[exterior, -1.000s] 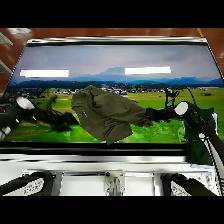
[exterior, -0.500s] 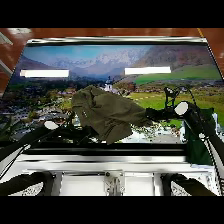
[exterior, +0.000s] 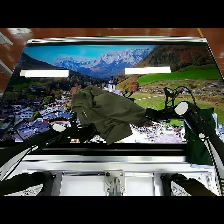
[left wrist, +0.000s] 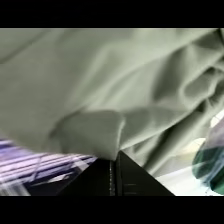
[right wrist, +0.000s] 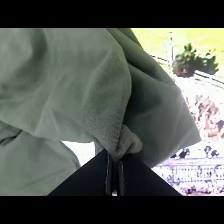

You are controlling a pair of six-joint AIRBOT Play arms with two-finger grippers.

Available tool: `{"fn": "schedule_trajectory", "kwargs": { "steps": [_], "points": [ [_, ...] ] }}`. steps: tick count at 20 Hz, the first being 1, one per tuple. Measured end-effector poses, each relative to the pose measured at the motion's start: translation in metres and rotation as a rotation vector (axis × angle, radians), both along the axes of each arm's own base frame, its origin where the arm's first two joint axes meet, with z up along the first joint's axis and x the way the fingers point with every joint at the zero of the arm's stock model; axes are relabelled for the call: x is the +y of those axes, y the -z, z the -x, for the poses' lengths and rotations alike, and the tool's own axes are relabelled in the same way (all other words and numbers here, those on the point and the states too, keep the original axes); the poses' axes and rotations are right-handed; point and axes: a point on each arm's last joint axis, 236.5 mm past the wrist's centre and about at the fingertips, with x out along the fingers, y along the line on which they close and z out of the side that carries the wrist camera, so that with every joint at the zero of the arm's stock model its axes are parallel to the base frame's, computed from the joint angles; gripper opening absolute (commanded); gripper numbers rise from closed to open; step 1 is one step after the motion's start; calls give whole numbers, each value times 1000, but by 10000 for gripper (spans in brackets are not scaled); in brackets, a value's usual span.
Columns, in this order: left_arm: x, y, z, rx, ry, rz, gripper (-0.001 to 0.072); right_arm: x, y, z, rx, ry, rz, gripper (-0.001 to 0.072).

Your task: Fold the shirts.

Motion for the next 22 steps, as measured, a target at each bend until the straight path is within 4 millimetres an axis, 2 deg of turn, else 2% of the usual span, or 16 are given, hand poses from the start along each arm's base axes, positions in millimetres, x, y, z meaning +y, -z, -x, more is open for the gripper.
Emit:
{"fn": "schedule_trajectory", "kwargs": {
  "steps": [2, 3, 4, 5, 6, 8, 10, 11, 12, 14, 16, 18, 20, 22],
  "points": [
    [1, -19, -17, -91, 28, 4, 37, 0, -3, 1, -10, -20, 4, 65],
    [2, -39, -28, -164, 60, 9, 36, 1, -11, -1, -34, -41, 9, 65],
    [3, -66, -40, -252, 96, 13, 37, 1, -23, -5, -75, -67, 16, 64],
    [8, -102, -54, -373, 133, 1, 37, 2, -41, -10, -133, -102, 26, 65],
    [15, -141, -66, -497, 170, -21, 37, 3, -69, -18, -222, -143, 41, 65],
    [39, -250, -84, -800, 211, -91, 37, 3, -144, -30, -446, -210, 85, 65],
    [73, -370, -83, -1097, 160, -181, 38, -1, -242, -31, -713, -230, 136, 65],
    [92, -436, -69, -1251, 116, -229, 38, -3, -291, -24, -844, -222, 157, 65],
    [107, -495, -47, -1389, 74, -270, 38, -6, -341, -10, -973, -207, 170, 65],
    [129, -583, 3, -1599, -13, -334, 38, -11, -425, 30, -1195, -163, 175, 65],
    [139, -635, 52, -1734, -70, -368, 39, -16, -482, 75, -1348, -120, 157, 65],
    [143, -661, 87, -1814, -103, -390, 39, -20, -514, 113, -1438, -84, 127, 65],
    [146, -667, 105, -1831, -109, -424, 39, -22, -527, 141, -1477, -65, 107, 65],
    [151, -655, 105, -1777, -91, -486, 39, -25, -524, 149, -1457, -58, 114, 65]
  ]
}}
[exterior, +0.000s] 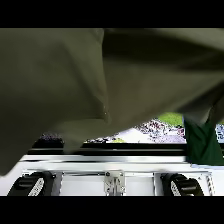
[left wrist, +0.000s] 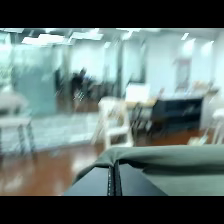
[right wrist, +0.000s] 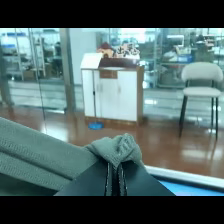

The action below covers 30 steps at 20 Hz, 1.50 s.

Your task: Fold the shirts.

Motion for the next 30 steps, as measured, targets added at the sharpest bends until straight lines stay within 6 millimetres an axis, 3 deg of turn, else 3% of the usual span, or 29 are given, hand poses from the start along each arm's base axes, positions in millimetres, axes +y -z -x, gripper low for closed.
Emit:
{"fn": "schedule_trajectory", "kwargs": {
  "steps": [3, 7, 12, 15, 19, 22, 23, 24, 25, 27, 29, 30],
  "points": [
    [15, 42, -24, 157, -88, -59, 40, -5, 31, -17, 136, 31, 32, 65],
    [36, 122, -72, 402, -168, -111, 40, -6, 108, -81, 453, 48, 99, 65],
    [52, 261, -141, 761, -207, -154, 40, 3, 249, -185, 902, 31, 153, 65],
    [59, 351, -177, 959, -220, -162, 40, 14, 330, -247, 1047, 18, 110, 66],
    [55, 455, -216, 1183, -196, -102, 41, 29, 403, -310, 1086, 19, -22, 66],
    [41, 516, -237, 1325, -159, 14, 61, 42, 450, -327, 1151, 8, -114, 74],
    [35, 534, -242, 1373, -144, 70, 235, 46, 462, -330, 1172, 3, -136, 198],
    [29, 549, -245, 1420, -129, 128, 569, 49, 469, -331, 1188, -1, -156, 535],
    [23, 558, -249, 1454, -116, 205, 719, 50, 471, -332, 1195, -4, -179, 674],
    [22, 564, -253, 1501, -97, 321, 718, 44, 462, -331, 1196, -6, -212, 674],
    [40, 562, -256, 1529, -104, 391, 709, 20, 439, -325, 1173, 14, -196, 674],
    [52, 561, -250, 1564, -100, 408, 633, -1, 427, -316, 1169, 42, -155, 673]
  ]
}}
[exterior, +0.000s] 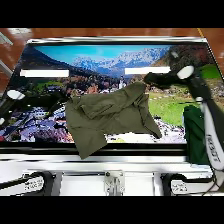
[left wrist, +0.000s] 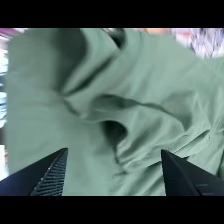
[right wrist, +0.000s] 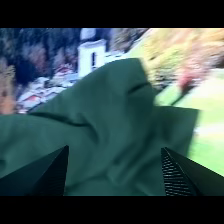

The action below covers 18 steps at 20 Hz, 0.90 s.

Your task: Fold the shirts.

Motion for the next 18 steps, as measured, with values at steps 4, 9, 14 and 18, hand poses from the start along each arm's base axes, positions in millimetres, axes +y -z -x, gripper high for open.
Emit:
{"fn": "schedule_trajectory", "kwargs": {
  "steps": [4, 9, 14, 18],
  "points": [
    [49, 12, 51, 172, 35, -3, 710, -107, -21, 71, 146, 34, 258, 644],
    [30, 56, 104, 317, 82, 45, 720, -153, 1, 162, 410, 96, 160, 674],
    [-5, 91, 114, 330, 110, 35, 719, -112, 25, 194, 510, 57, -99, 674],
    [-28, 103, 105, 309, 99, 48, 233, -101, 42, 206, 548, 62, -160, 674]
  ]
}}
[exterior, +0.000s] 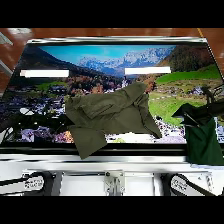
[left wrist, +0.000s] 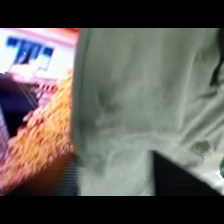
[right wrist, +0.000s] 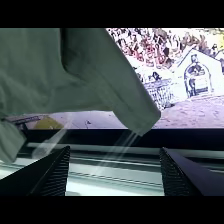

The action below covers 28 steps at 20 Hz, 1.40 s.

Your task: Fold the shirts.

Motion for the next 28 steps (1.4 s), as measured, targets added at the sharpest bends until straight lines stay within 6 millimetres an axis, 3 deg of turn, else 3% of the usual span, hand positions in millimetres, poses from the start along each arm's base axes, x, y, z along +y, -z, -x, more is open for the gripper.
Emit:
{"fn": "schedule_trajectory", "kwargs": {
  "steps": [1, 2, 7, 15, 16, 17, 18, 19, 22, 24, 26, 28],
  "points": [
    [-2, 3, -3, -8, -6, -6, 92, 2, 6, 5, 17, 4, -7, 674],
    [-5, 5, -6, -16, -11, -6, 64, 4, 13, 9, 33, 9, -14, 674],
    [-16, 1, -10, -56, 20, 14, 40, 22, 57, 37, 115, -66, 23, 674],
    [-24, -11, 4, -59, 104, 32, 40, 65, 114, 39, 168, -228, 109, 651],
    [-23, -13, 3, -68, 106, 29, 40, 68, 119, 40, 178, -237, 115, 464],
    [-23, -16, 2, -77, 107, 27, 40, 69, 124, 41, 186, -240, 121, 168],
    [-22, -18, 1, -88, 110, 21, 39, 70, 127, 41, 192, -240, 126, 78],
    [-21, -22, -2, -103, 115, 13, 38, 71, 128, 40, 195, -244, 130, 66],
    [-11, -43, -20, -187, 143, -47, 38, 71, 112, 28, 157, -275, 139, 65],
    [0, -80, -45, -303, 156, -116, 38, 70, 81, 5, 56, -297, 159, 65],
    [11, -148, -77, -490, 158, -191, 38, 68, 27, -29, -119, -301, 200, 65],
    [19, -252, -103, -748, 138, -268, 38, 66, -52, -59, -339, -292, 253, 65]
  ]
}}
